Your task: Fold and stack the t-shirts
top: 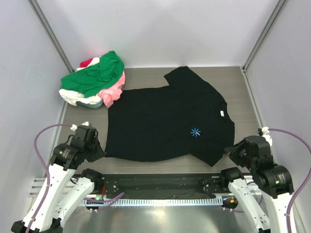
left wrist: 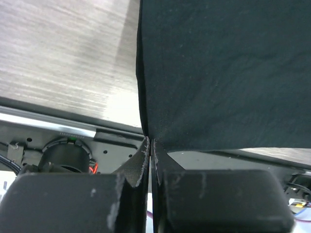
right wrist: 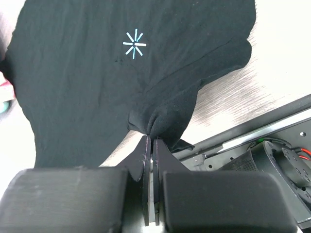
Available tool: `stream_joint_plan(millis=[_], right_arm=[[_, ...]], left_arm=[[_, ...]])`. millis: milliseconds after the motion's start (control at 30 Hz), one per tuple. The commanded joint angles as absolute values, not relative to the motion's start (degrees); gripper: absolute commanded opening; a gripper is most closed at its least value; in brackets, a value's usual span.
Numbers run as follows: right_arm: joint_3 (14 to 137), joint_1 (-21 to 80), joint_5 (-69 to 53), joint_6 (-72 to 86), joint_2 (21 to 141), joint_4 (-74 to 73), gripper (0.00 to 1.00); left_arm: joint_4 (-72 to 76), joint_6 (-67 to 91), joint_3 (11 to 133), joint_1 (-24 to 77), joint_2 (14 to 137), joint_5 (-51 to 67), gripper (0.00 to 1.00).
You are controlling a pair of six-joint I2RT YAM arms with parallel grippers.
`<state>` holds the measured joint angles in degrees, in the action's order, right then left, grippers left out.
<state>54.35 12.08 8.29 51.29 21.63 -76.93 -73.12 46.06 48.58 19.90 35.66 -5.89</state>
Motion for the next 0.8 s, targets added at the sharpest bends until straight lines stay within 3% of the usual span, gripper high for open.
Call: stream_joint_plan(millis=[0, 367, 767], right_arm=[[55.8, 11.9, 7.7, 50.5, 24.4, -74.7, 0.01], [65.1, 11.8, 16.9, 41.4, 47.4, -57.1, 0.01], [73.2, 10.9, 21.0, 33.2, 70.5, -45.1, 0.01]], left_arm=[[-72.0, 45.1, 48.8, 19.7, 38.0, -4.7, 0.0], [-61.3, 41.7, 61.0, 19.0, 59.9, -11.4, 0.0], [-53.5, 35.5, 67.6, 7.7, 79.9, -9.6, 0.0]])
